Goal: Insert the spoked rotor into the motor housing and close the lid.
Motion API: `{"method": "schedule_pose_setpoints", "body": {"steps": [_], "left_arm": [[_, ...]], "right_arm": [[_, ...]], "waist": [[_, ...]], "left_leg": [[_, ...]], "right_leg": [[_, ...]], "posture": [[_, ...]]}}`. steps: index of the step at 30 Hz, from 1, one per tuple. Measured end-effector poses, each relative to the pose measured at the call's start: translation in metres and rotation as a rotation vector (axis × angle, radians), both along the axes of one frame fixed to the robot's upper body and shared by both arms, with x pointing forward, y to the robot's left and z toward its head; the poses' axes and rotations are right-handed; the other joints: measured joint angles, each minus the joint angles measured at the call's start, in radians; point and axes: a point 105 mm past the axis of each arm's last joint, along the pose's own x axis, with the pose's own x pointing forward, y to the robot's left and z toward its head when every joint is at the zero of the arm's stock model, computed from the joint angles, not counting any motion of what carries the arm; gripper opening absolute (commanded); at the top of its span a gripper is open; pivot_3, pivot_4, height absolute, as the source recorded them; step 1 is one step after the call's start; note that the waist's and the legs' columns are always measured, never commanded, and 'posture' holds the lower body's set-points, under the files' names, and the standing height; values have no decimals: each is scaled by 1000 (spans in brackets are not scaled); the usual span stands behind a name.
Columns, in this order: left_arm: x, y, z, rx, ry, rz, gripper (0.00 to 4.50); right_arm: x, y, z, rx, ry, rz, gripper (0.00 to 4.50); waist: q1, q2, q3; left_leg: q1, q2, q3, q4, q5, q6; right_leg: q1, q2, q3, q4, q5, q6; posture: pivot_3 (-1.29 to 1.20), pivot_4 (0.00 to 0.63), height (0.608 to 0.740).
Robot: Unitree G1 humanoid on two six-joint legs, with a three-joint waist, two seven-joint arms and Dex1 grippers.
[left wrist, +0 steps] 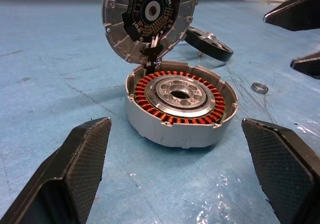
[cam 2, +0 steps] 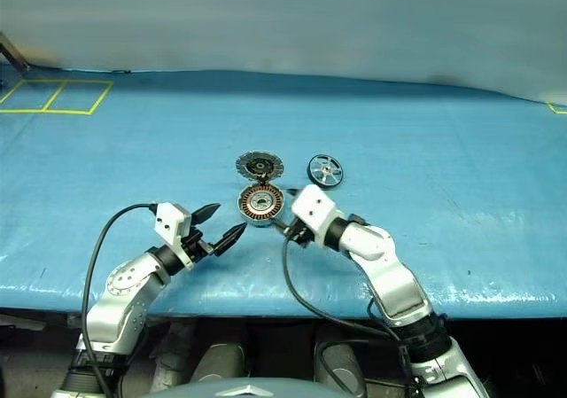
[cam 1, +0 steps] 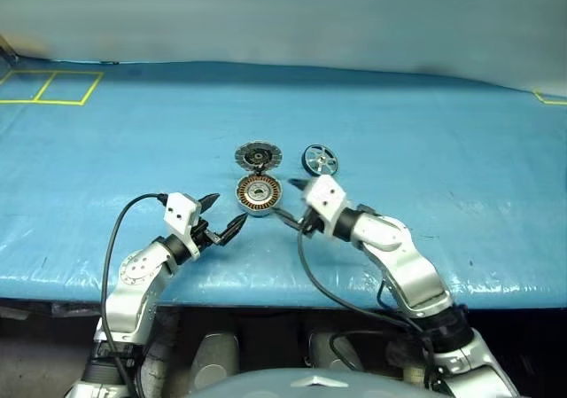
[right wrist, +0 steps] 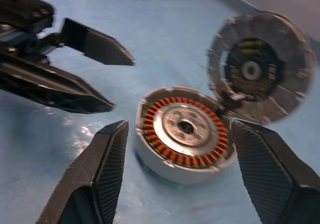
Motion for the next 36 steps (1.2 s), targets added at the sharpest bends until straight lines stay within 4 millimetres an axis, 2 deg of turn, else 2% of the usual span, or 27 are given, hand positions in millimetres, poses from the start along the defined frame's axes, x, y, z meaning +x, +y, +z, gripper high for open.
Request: {"method": "schedule_pose_setpoints", "body": {"steps": [4, 8, 12, 21, 25, 30, 36], "left_arm": [[-2, 3, -2, 2, 10, 0, 4500], [-4, 11, -4, 7, 21, 24, 4500], [-6, 18, -7, 9, 29, 63, 4500], [-14, 17, -18, 4, 64, 85, 4500], [-16, 16, -21, 3, 72, 84, 4500], [-16, 16, -21, 8, 72, 93, 4500], [-16, 12, -23, 10, 72, 83, 4500]], "right_arm": [[13, 8, -16, -215, -45, 111, 3430], [35, 9, -16, -359, -137, 152, 3430], [46, 20, -15, -410, -156, 215, 3430], [47, 41, -27, -476, -157, 322, 3430], [56, 40, -26, -520, -167, 313, 3430], [56, 37, -25, -549, -182, 339, 3430], [56, 18, -19, -571, -155, 339, 3430]], "waist": [[1, 0, 0], [-1, 0, 0], [-2, 0, 0], [0, 0, 1], [-1, 0, 1], [0, 0, 1], [1, 0, 1]], "left_leg": [[0, -1, 1, 1, 0, 0], [0, 0, 0, 0, 0, 0], [0, 0, 0, 0, 0, 0], [0, 0, 0, 0, 0, 0], [0, 0, 0, 0, 0, 0], [-1, -1, -1, 0, 0, 0], [-1, -1, -1, 0, 0, 0]], "right_leg": [[0, -1, 0, 0, 3, -3], [-1, 0, 0, 0, 3, -4], [-1, -1, 0, 0, 3, -5], [-1, -1, 0, 1, 3, -5], [-1, -1, -1, 1, 3, -5], [-1, -1, -1, 1, 3, -5], [-1, -1, -1, 1, 3, -5]], "posture": [[0, 150, 740], [0, 150, 740], [0, 150, 740], [0, 150, 740], [0, 150, 740], [0, 150, 740], [0, 150, 740]]}}
